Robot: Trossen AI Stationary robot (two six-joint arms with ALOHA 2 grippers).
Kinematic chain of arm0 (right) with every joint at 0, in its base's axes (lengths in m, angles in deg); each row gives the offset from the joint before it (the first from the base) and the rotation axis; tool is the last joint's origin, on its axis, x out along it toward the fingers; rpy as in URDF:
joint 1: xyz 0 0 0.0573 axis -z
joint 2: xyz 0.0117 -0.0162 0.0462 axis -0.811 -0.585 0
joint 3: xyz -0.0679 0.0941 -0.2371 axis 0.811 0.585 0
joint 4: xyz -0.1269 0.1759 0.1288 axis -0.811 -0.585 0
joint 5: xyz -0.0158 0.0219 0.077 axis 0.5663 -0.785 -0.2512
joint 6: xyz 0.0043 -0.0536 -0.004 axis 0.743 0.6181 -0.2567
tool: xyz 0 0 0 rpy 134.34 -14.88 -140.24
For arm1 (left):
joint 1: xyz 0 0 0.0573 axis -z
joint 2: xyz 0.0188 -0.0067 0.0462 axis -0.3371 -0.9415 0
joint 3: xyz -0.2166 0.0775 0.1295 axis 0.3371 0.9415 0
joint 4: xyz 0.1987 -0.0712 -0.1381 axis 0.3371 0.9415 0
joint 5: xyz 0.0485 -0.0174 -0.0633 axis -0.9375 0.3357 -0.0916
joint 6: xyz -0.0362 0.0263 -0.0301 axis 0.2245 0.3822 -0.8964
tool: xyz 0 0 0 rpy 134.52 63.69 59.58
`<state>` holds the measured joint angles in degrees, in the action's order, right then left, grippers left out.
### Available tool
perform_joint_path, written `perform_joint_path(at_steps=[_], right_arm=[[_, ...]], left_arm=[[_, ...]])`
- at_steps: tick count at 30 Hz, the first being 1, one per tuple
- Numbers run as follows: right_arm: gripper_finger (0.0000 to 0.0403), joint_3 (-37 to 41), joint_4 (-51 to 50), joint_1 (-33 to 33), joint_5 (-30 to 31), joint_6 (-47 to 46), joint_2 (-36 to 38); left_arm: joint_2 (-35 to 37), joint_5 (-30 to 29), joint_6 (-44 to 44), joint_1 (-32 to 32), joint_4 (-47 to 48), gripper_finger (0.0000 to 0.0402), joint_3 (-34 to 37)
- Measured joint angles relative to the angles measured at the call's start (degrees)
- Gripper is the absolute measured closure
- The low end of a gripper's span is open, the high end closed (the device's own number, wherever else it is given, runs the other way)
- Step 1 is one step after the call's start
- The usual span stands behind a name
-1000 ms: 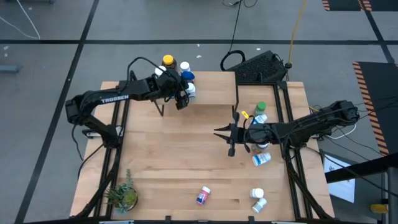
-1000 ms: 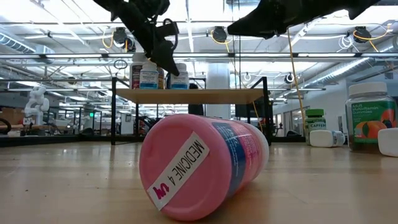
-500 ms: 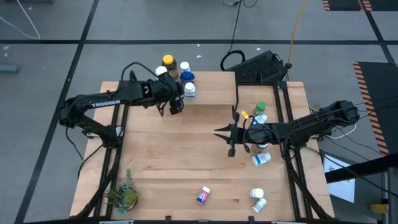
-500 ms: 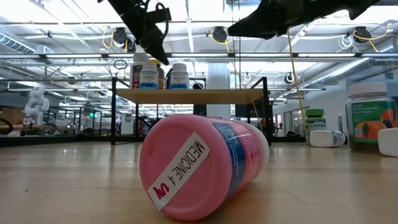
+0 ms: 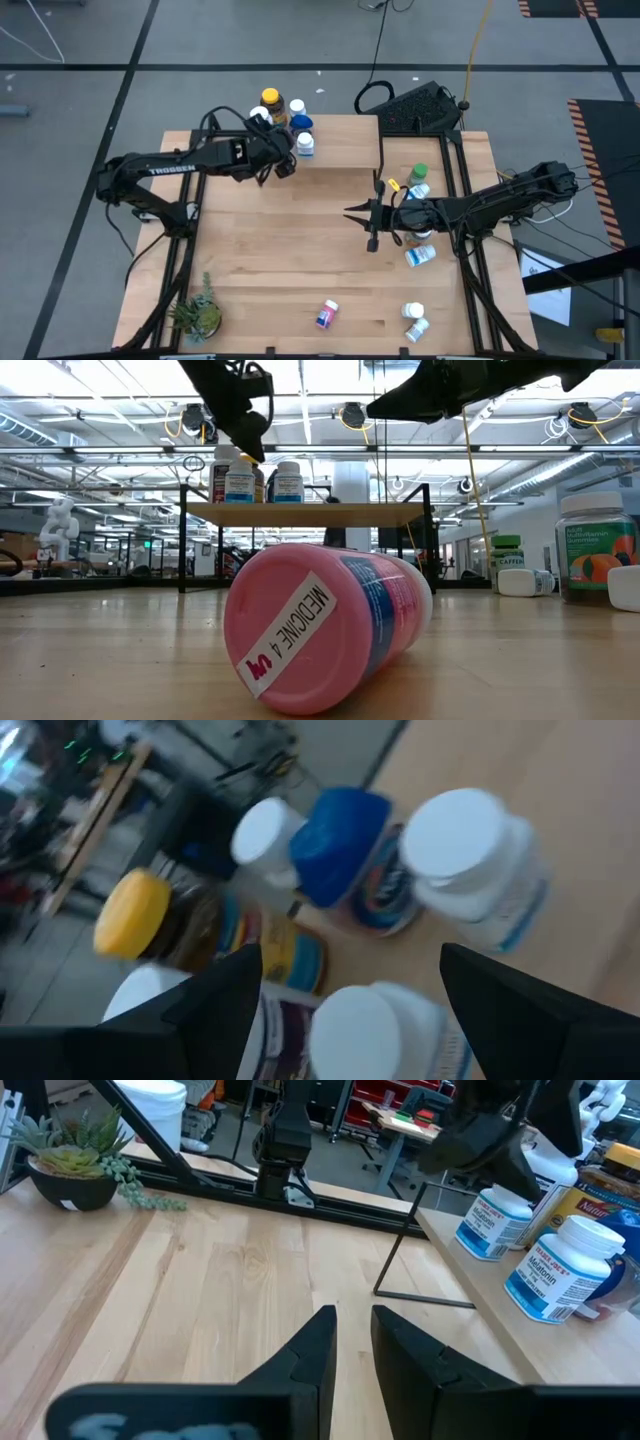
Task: Pick and place medicine bottles onto shelf by color
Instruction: Adjust the white medicine bottles on the shelf
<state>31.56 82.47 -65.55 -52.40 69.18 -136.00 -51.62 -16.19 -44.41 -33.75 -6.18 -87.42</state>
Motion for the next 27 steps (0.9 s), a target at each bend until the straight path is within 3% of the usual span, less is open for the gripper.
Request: perform_joint_path(at_steps=[8,20,22,24,27], right_arm=[[0.0344,0.0,0.0,0.0,-0.01,-0.07,0.0],[0.0344,0.0,0.1,0.01,0.43,-0.28,0.04],[0.0344,0.0,1.35,0.0,3.95,0.71,0.41],[0.0344,-0.04,5.13,-0.09,11.47,4.62,1.48],[0.0344,-0.48,10.89,-1.63,30.82,17.61,3.76]], left_arm=[[-0.81,-6.08,-7.49,1.45,2.74,0.0092,0.0],[-3.11,-11.38,-29.65,2.56,9.09,0.0092,0.02],[-3.05,-12.37,-32.42,2.57,9.07,0.0092,0.02],[-3.05,-12.65,-34.42,2.54,9.56,0.0092,0.02],[-3.05,-12.71,-36.3,2.69,9.6,0.0092,0.02]])
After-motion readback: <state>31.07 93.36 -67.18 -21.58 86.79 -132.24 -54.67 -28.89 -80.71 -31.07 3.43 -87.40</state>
